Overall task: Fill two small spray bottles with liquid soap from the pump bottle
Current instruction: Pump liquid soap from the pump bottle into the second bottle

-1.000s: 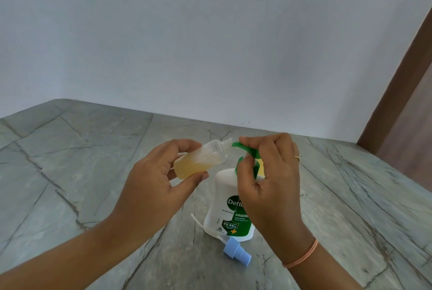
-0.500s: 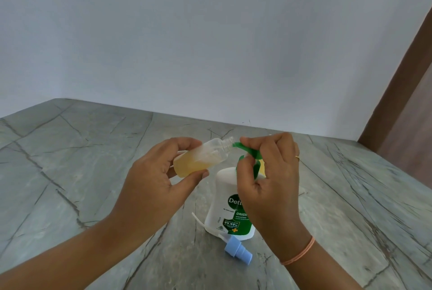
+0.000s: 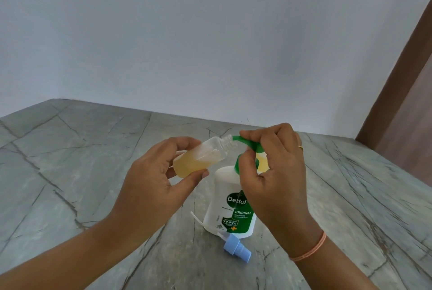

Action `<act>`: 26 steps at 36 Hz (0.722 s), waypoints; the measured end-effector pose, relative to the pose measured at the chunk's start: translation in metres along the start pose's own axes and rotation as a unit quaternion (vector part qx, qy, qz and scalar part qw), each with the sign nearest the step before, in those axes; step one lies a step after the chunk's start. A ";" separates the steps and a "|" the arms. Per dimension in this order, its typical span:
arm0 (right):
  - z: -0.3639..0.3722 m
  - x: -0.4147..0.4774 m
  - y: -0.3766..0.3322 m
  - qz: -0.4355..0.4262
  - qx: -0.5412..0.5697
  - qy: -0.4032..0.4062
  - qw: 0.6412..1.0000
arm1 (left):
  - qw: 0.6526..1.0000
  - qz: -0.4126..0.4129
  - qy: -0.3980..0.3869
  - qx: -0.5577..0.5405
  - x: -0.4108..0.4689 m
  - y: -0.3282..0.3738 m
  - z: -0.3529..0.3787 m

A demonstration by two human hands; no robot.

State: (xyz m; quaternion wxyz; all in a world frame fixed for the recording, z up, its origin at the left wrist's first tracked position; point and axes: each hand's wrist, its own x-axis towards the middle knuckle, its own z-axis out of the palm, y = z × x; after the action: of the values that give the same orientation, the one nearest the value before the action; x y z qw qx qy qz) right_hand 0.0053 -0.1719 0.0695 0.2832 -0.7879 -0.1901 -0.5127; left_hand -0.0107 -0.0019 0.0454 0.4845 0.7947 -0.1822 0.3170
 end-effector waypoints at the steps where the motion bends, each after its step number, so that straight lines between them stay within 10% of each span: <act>1: 0.001 -0.001 0.000 0.001 0.003 0.003 1.000 | 1.000 0.001 0.000 -0.001 0.000 0.000 0.000; 26: -0.001 0.000 -0.004 0.000 -0.007 -0.002 1.000 | 1.000 0.004 0.003 -0.005 0.001 0.002 -0.002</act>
State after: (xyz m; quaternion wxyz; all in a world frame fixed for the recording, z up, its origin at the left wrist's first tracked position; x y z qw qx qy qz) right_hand 0.0019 -0.1698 0.0708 0.2774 -0.7911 -0.1871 -0.5121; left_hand -0.0117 -0.0010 0.0486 0.4877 0.7907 -0.1856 0.3201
